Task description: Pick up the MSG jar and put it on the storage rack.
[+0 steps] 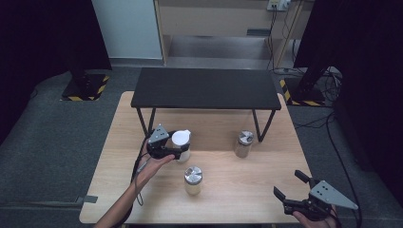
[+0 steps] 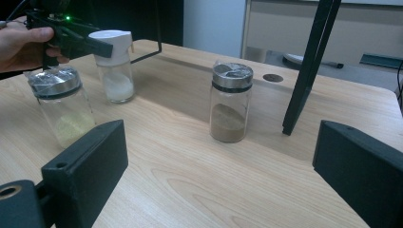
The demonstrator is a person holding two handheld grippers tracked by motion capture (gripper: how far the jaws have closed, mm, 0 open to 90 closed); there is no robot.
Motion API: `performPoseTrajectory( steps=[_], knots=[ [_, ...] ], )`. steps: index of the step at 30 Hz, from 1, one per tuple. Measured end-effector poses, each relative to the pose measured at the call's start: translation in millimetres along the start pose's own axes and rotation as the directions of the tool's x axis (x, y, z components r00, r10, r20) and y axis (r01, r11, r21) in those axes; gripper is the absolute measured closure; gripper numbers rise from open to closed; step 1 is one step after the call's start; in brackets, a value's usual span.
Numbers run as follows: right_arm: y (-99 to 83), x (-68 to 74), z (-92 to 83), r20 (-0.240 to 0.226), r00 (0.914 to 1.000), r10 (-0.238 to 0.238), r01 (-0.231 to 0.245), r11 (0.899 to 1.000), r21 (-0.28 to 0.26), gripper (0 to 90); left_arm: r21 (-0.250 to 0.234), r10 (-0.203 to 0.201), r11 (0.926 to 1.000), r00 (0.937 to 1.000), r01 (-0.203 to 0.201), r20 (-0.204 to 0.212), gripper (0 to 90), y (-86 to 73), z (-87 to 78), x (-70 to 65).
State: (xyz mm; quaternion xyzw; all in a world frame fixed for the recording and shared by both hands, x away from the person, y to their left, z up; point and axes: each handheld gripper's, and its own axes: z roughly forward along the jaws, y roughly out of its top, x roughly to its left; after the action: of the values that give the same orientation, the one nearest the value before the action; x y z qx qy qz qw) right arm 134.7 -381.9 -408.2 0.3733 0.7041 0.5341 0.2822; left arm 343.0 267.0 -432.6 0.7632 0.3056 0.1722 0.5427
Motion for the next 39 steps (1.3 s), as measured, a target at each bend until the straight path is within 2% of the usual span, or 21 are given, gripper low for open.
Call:
performPoseTrajectory(
  steps=[4,7,16,26,32,39],
  knots=[
    [-0.2,-0.2,0.0,0.000,1.0000,0.002,-0.002,1.000,-0.001,5.0,-0.027,0.004,0.9996,1.0000,-0.004,-0.001,28.4,-5.9,0.6,-2.3],
    [-0.3,-0.2,-0.1,0.000,1.0000,0.002,-0.002,1.000,-0.002,5.0,-0.039,0.010,0.9992,0.9999,-0.010,-0.005,28.9,-9.0,0.8,-3.0],
    [-0.7,-0.5,-0.1,0.000,1.0000,0.004,-0.004,1.000,-0.004,5.0,-0.023,0.035,0.9991,0.9993,-0.035,-0.011,29.6,-4.4,-0.5,-5.3],
    [-0.9,-0.7,0.0,0.000,1.0000,0.004,-0.004,1.000,-0.004,5.0,-0.019,0.031,0.9993,0.9995,-0.031,0.009,29.7,-0.2,-6.3,-0.9],
    [-0.5,-0.5,0.2,-0.001,1.0000,0.005,-0.005,1.000,-0.002,4.9,-0.022,0.047,0.9987,0.9987,-0.046,0.021,29.8,6.9,-14.9,0.9],
    [-0.3,-0.4,0.4,-0.001,1.0000,0.004,-0.004,1.000,0.000,4.9,-0.031,0.056,0.9981,0.9968,-0.054,0.057,29.7,20.2,-28.2,5.2]
  ],
)
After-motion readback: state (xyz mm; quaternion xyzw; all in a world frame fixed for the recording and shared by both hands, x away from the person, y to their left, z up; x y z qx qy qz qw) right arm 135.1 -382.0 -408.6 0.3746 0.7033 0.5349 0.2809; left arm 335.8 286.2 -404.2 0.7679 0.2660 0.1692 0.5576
